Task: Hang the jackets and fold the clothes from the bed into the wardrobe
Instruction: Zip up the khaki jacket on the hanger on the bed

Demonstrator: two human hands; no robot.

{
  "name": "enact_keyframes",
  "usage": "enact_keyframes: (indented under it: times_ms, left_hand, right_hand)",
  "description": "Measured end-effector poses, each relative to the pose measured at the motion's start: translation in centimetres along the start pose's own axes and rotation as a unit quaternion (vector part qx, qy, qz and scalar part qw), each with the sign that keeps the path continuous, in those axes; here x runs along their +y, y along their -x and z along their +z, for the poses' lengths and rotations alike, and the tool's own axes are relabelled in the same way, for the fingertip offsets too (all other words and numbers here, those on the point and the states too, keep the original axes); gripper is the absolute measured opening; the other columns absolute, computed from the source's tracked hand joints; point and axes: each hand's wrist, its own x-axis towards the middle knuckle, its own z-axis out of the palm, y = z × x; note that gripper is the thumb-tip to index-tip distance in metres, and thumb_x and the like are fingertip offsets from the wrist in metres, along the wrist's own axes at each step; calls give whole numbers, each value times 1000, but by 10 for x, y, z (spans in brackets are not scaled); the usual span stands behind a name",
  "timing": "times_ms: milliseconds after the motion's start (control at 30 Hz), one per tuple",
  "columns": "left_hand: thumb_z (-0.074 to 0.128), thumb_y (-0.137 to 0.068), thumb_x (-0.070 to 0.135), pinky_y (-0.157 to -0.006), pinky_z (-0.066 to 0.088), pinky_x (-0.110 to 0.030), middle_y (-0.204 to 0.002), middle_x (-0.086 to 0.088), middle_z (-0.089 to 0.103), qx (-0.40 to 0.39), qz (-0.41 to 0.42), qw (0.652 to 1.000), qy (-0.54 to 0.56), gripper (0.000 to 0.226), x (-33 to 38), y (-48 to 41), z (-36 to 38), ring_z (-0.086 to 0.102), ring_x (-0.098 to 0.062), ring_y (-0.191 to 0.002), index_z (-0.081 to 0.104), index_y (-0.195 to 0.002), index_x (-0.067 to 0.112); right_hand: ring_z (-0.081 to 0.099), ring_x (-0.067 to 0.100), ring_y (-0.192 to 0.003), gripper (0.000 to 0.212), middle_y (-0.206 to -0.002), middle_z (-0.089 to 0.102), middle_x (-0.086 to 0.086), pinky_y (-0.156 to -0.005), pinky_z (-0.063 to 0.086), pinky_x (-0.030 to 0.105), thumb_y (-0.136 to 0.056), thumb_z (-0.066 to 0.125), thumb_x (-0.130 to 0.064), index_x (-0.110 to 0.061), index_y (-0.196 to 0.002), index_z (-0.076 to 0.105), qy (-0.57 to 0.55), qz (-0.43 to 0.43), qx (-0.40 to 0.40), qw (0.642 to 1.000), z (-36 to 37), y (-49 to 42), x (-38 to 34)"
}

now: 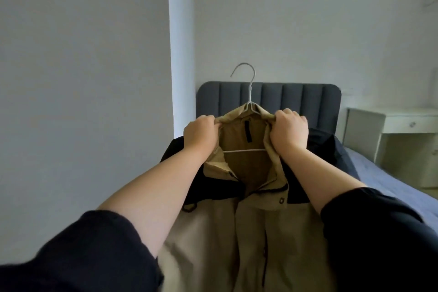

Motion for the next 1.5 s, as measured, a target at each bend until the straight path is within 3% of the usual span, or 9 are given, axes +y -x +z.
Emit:
enact_keyframes:
  times_ms: [200, 400, 867, 967, 1033, 1133, 1200, 1367, 1500]
  left_hand:
    - [50, -97, 27, -68, 28, -24, -99, -2, 47, -119, -67, 990, -39, 23, -30, 48, 77, 35, -16, -85, 63, -101, 10]
    - [40, -99, 27, -66, 37, -31, -96, -5, 62, -266, -56, 954, -125, 30, -62, 72, 130, 56, -27, -87, 65, -101, 10]
    - [46, -99, 34, -60, 35, -31, -94, -8, 64, -305, -12, 950, -60, 29, -94, 102, 212, 60, -28, -87, 61, -93, 10]
    - [45, -99, 33, -75, 45, -35, -107, -9, 64, -341, -59, 937, 49, 30, -106, 107, 218, 58, -29, -100, 57, -119, 15]
    - [42, -99, 31, -86, 48, -37, -112, -3, 61, -404, -99, 897, 149, 51, -114, 115, 220, 57, -24, -100, 28, -149, 27]
    - [44, -99, 28, -82, 40, -24, -143, 5, 42, -420, -142, 861, 249, 68, -119, 137, 225, 54, -18, -113, 2, -150, 40]
    - [49, -98, 22, -95, 32, -24, -156, 6, 22, -392, -155, 869, 261, 70, -125, 155, 233, 36, -17, -135, 6, -151, 37]
    - [49, -96, 17, -106, 38, -37, -150, -4, 36, -436, -219, 848, 205, 56, -135, 220, 263, 38, -24, -134, 29, -148, 24]
    - [46, -93, 14, -102, 39, -33, -145, -4, 44, -516, -259, 796, 181, 52, -131, 285, 279, 43, -25, -129, 39, -144, 25]
  right_hand:
    - [42, 29, -95, 25, -93, 46, 8, -81, 31, 35, -92, 44, -10, -6, -82, 67, 29, 14, -101, 994, 82, 64, 20]
    - [41, 30, -100, 19, -104, 48, 9, -81, 30, 36, -86, 50, -10, -10, -87, 69, 126, -46, -188, 973, 141, 97, 18]
    - [61, 34, -87, 10, -90, 65, 11, -61, 34, 30, -86, 47, -16, -15, -78, 53, 35, 118, -303, 945, 222, 131, 29]
    - [60, 36, -97, 16, -100, 65, 12, -67, 39, 33, -90, 47, -21, -12, -97, 58, -30, 172, -309, 935, 235, 139, 30]
    - [56, 36, -112, 39, -122, 61, 13, -84, 44, 38, -93, 48, -23, -15, -131, 47, -100, 217, -335, 911, 242, 146, 28]
    - [45, 33, -127, 61, -142, 45, 12, -100, 38, 41, -92, 49, -19, -15, -148, 24, -152, 225, -349, 897, 253, 161, 22]
    - [39, 30, -130, 59, -142, 43, 12, -105, 35, 42, -90, 48, -14, -13, -146, 28, -140, 201, -339, 908, 258, 176, 18]
    - [46, 25, -113, 30, -117, 54, 6, -91, 42, 36, -89, 46, -12, -12, -118, 55, -113, 159, -321, 927, 269, 234, 14]
    - [58, 25, -85, 19, -81, 57, -3, -65, 41, 29, -89, 50, -34, -16, -88, 54, -90, 260, -473, 837, 286, 289, 14]
